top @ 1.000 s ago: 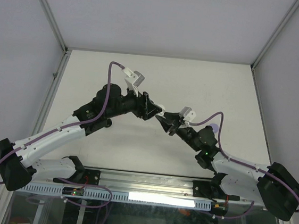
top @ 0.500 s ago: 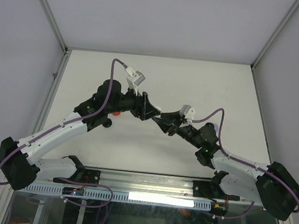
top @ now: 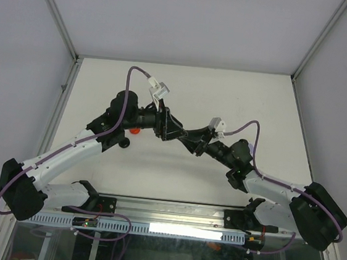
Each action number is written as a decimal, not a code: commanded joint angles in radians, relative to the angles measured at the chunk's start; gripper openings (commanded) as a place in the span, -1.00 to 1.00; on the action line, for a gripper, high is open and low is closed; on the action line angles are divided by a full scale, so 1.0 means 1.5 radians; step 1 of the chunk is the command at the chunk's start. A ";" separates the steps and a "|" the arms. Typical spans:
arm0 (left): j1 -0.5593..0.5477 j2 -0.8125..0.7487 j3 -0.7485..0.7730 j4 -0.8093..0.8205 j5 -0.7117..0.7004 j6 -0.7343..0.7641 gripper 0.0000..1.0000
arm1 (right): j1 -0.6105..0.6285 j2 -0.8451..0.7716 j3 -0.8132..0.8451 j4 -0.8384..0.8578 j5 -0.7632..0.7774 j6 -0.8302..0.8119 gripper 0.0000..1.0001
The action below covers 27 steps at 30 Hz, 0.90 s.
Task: Insert the wireless bluetooth earbuds into the charging case
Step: Close the charging case, then place the charging case at the center of the board.
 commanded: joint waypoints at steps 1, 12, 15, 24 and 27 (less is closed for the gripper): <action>0.010 -0.029 -0.012 0.047 0.028 -0.011 0.18 | -0.007 -0.006 0.018 0.009 -0.008 0.025 -0.77; 0.035 -0.127 -0.074 -0.089 -0.371 0.066 0.42 | -0.075 -0.050 0.038 -0.246 0.070 0.101 -0.77; 0.048 -0.151 -0.093 -0.119 -0.459 0.069 0.54 | -0.106 -0.060 0.042 -0.319 0.101 0.144 -0.78; 0.092 -0.249 -0.156 -0.156 -0.601 0.065 0.97 | -0.210 -0.053 0.052 -0.503 0.147 0.259 -0.77; 0.102 -0.270 -0.175 -0.165 -0.627 0.063 0.98 | -0.254 -0.032 0.044 -0.523 0.137 0.302 -0.77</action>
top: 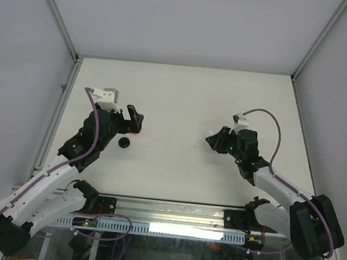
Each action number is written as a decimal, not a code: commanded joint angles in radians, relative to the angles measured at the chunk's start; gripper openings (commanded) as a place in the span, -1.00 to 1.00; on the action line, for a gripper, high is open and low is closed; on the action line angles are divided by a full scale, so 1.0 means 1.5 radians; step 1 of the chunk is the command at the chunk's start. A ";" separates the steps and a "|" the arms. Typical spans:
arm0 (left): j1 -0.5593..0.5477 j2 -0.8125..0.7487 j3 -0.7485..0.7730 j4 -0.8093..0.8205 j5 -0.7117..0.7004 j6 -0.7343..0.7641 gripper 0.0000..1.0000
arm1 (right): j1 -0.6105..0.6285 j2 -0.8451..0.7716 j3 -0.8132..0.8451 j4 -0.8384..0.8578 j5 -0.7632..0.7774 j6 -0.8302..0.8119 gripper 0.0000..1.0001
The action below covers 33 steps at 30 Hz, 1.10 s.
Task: Insert the wireless bluetooth earbuds into the charging case
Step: Place the charging case at the center of the board.
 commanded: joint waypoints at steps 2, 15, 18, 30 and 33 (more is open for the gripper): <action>0.029 -0.037 -0.020 -0.007 -0.061 0.002 0.98 | -0.065 0.034 0.013 -0.052 0.005 0.105 -0.77; 0.172 -0.052 -0.013 -0.006 0.056 -0.043 0.98 | -0.116 0.166 0.021 -0.072 0.009 0.161 -0.46; 0.173 -0.064 -0.013 -0.006 0.056 -0.041 0.98 | -0.119 0.179 0.019 -0.073 0.015 0.168 -0.33; 0.173 -0.196 -0.016 -0.011 0.026 -0.044 0.98 | -0.128 -0.001 0.052 -0.274 0.114 0.128 0.49; 0.173 -0.246 -0.010 -0.021 -0.019 -0.052 0.98 | -0.128 -0.083 0.070 -0.336 0.146 0.104 0.58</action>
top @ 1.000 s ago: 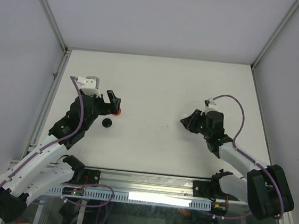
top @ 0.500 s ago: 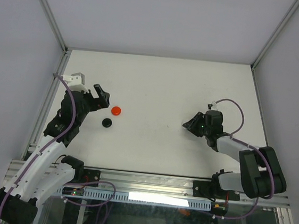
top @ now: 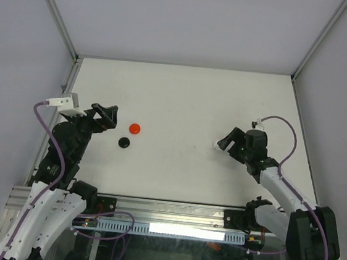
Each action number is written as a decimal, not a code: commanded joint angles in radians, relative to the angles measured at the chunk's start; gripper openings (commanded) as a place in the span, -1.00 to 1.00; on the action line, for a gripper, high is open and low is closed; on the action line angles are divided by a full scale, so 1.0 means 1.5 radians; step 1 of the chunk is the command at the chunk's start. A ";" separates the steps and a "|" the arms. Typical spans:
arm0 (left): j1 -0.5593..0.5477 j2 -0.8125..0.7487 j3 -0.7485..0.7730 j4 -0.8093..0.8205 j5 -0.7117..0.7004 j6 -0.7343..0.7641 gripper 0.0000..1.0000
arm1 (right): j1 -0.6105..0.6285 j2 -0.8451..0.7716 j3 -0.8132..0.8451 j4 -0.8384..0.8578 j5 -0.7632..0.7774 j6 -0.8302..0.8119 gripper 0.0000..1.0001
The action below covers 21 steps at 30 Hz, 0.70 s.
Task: Insert the wireless bluetooth earbuds into the charging case
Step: Place the charging case at the center of the board, then reset both arms
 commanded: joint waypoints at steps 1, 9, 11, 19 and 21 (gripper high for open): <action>0.005 -0.071 0.015 0.003 -0.060 -0.014 0.98 | -0.004 -0.121 0.051 -0.114 0.081 -0.047 0.69; 0.005 -0.195 0.012 -0.011 -0.118 0.000 0.98 | -0.006 -0.318 0.139 -0.239 0.169 -0.125 0.98; 0.005 -0.212 0.014 -0.016 -0.119 -0.001 0.98 | -0.005 -0.355 0.161 -0.257 0.187 -0.150 0.98; 0.005 -0.230 0.008 -0.033 -0.111 0.013 0.98 | -0.005 -0.479 0.168 -0.258 0.237 -0.254 0.99; 0.004 -0.222 0.002 -0.032 -0.101 0.012 0.98 | -0.006 -0.497 0.160 -0.250 0.229 -0.256 0.98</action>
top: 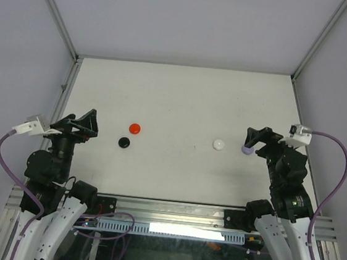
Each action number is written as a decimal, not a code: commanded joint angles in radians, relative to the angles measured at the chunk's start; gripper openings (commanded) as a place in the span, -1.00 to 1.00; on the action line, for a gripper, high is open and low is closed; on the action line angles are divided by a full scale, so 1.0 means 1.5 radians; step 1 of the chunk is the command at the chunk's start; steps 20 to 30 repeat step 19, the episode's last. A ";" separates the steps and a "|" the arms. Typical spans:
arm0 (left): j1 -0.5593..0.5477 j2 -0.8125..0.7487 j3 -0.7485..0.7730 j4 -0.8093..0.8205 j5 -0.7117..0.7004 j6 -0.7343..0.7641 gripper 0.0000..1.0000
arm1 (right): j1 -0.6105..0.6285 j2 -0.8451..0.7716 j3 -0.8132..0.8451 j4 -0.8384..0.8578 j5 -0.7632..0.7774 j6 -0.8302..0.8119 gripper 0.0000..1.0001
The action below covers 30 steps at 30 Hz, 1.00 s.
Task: Insert the wireless bluetooth earbuds into the charging case
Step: Reset both arms
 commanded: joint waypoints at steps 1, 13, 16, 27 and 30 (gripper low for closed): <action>0.004 0.009 -0.002 0.003 0.008 0.009 0.98 | -0.003 -0.036 0.000 0.016 0.015 -0.056 0.98; 0.005 0.040 -0.030 0.008 0.040 -0.001 0.98 | -0.003 -0.027 -0.006 0.025 -0.016 -0.063 0.98; 0.005 0.039 -0.032 0.008 0.039 -0.001 0.98 | -0.003 -0.027 -0.004 0.025 -0.017 -0.065 0.98; 0.005 0.039 -0.034 0.010 0.042 0.001 0.98 | -0.002 -0.022 -0.002 0.026 -0.015 -0.061 0.99; 0.005 0.039 -0.034 0.010 0.042 0.001 0.98 | -0.002 -0.022 -0.002 0.026 -0.015 -0.061 0.99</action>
